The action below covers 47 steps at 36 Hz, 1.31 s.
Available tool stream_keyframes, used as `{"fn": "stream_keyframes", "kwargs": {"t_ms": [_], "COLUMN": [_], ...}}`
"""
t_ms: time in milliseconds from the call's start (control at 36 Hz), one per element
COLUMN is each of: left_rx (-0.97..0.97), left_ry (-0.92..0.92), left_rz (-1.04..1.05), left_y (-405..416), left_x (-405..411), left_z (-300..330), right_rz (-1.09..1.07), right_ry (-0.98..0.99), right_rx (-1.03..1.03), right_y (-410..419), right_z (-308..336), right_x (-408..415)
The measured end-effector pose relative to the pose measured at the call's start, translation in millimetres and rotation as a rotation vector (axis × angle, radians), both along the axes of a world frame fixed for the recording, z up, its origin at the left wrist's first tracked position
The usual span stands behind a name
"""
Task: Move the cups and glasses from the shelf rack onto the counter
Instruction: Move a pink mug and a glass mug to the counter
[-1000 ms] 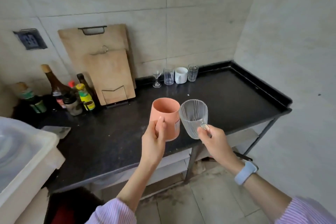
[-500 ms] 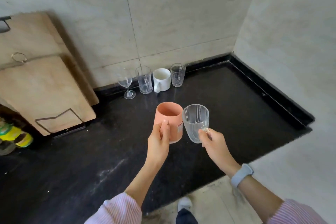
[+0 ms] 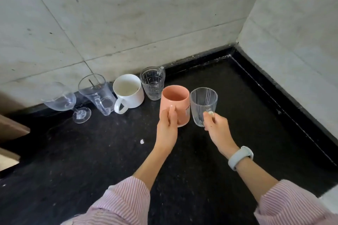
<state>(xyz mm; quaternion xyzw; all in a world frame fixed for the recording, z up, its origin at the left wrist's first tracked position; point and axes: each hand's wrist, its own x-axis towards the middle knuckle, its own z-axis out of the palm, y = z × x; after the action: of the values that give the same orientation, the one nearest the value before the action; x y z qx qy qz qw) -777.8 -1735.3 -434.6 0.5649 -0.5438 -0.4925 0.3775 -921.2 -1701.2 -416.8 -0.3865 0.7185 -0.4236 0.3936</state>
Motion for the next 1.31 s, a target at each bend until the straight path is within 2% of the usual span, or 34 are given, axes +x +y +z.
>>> {"fn": "stream_keyframes", "kwargs": {"t_ms": [167, 361, 528, 861, 1000, 1083, 1167, 1306], "left_rx": [-0.050, -0.004, -0.049, -0.169, -0.135, -0.095, -0.059, -0.112], "left_ry": [0.057, 0.078, 0.049, -0.140, -0.169, -0.176, -0.199, -0.447], "left_rz": [0.007, -0.052, -0.103, 0.062, 0.098, 0.128, 0.069, -0.087], "left_y": [-42, -68, -85, -102, -99, -95, -84, -47], "left_x": [-27, -42, -49, -67, -70, -71, -67, -31], "left_z": [-15, -27, -37, -34, -33, -26, -19, -12], "right_rz": [-0.026, -0.035, 0.036, 0.098, 0.142, 0.133, 0.118, 0.098], "right_ry": [-0.057, -0.154, -0.057, 0.136, 0.274, 0.259, 0.213, 0.311], "right_rx": [-0.073, -0.107, -0.111, -0.042, 0.015, 0.005, 0.069, 0.166], "right_y": [-48, -91, -114, -146, -151, -147, -129, -77], "right_z": [-18, -34, -37, -30, -29, -28, -30, -28], "right_x": [-20, -34, -41, -49, -54, -53, -51, -32]}}
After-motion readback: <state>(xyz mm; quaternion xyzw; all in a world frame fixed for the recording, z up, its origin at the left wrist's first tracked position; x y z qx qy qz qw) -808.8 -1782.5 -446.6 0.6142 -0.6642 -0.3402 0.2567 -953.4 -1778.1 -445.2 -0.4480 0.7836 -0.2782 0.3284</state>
